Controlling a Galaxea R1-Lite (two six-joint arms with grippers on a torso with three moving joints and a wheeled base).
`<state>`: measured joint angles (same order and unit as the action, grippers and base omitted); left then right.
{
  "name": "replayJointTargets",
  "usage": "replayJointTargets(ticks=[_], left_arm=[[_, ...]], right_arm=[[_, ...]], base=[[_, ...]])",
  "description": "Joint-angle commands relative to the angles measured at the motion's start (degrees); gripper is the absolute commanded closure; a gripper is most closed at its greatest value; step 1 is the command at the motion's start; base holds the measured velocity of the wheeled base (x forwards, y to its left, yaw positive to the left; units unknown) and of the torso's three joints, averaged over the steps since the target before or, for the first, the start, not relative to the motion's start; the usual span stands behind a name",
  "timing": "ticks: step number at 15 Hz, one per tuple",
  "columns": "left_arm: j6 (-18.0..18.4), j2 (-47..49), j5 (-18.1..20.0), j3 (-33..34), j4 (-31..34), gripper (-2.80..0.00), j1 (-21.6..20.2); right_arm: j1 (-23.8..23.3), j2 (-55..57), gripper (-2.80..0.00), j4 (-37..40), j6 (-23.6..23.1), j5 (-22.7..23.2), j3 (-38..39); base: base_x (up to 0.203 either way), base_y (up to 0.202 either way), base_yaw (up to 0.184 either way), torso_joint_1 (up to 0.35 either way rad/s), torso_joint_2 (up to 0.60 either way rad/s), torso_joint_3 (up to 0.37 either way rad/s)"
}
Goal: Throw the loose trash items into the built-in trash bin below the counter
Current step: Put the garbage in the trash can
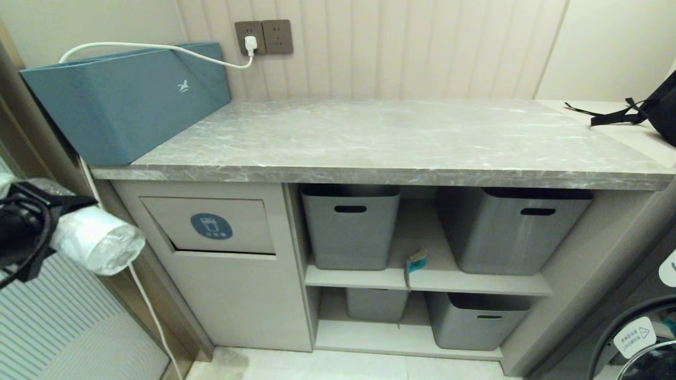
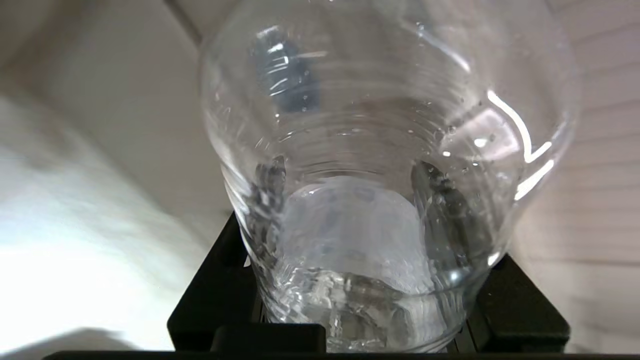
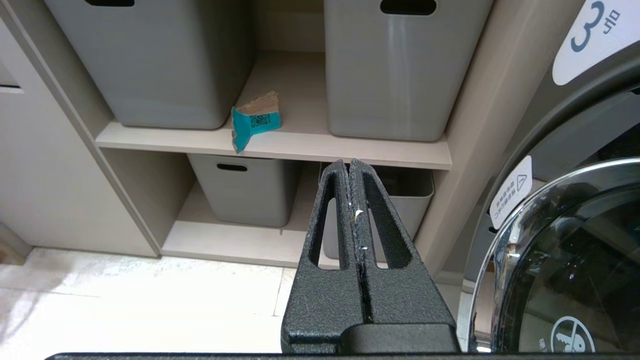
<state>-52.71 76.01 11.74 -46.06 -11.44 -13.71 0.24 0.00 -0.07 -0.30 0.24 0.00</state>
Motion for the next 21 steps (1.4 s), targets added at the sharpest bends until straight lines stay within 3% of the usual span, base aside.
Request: replayJointTargets(ticks=[1,6,9,10,16,18,21], left_arm=[[-6.0,7.2,4.8,1.3,-9.3,0.00,1.0],[-8.5,11.4,5.6,9.6,-17.0,0.00,2.3],[-10.8,18.1,6.2,17.0,-33.3,0.00,2.4],[-11.8,20.6,6.2,18.0,-36.1,0.00,2.4],[-10.1,39.4,6.2,14.9,-43.2,0.00,0.0],[-10.0,44.2,6.3,12.2,-48.1,0.00,-1.0],[-11.2,47.7,7.8,6.6,-49.7,0.00,-1.6]], right_arm=[[0.0,0.0,0.00,0.0,0.0,0.0,0.0],[0.0,-0.1,0.00,0.0,0.0,0.0,0.0],[0.0,-0.1,0.00,0.0,0.0,0.0,0.0],[0.0,-0.1,0.00,0.0,0.0,0.0,0.0],[0.0,0.0,0.00,0.0,0.0,0.0,0.0],[0.0,0.0,0.00,0.0,0.0,0.0,0.0],[0.0,0.0,0.00,0.0,0.0,0.0,0.0]], base=[[0.000,0.000,0.000,0.000,0.00,0.000],[0.000,0.000,0.000,0.000,0.00,0.000],[0.000,0.000,0.000,0.000,0.00,0.000],[0.000,0.000,0.000,0.000,0.00,0.000],[0.000,0.000,0.000,0.000,0.00,0.000],[0.000,0.000,0.000,0.000,0.00,0.000],[0.000,0.000,0.000,0.000,0.00,0.000]])
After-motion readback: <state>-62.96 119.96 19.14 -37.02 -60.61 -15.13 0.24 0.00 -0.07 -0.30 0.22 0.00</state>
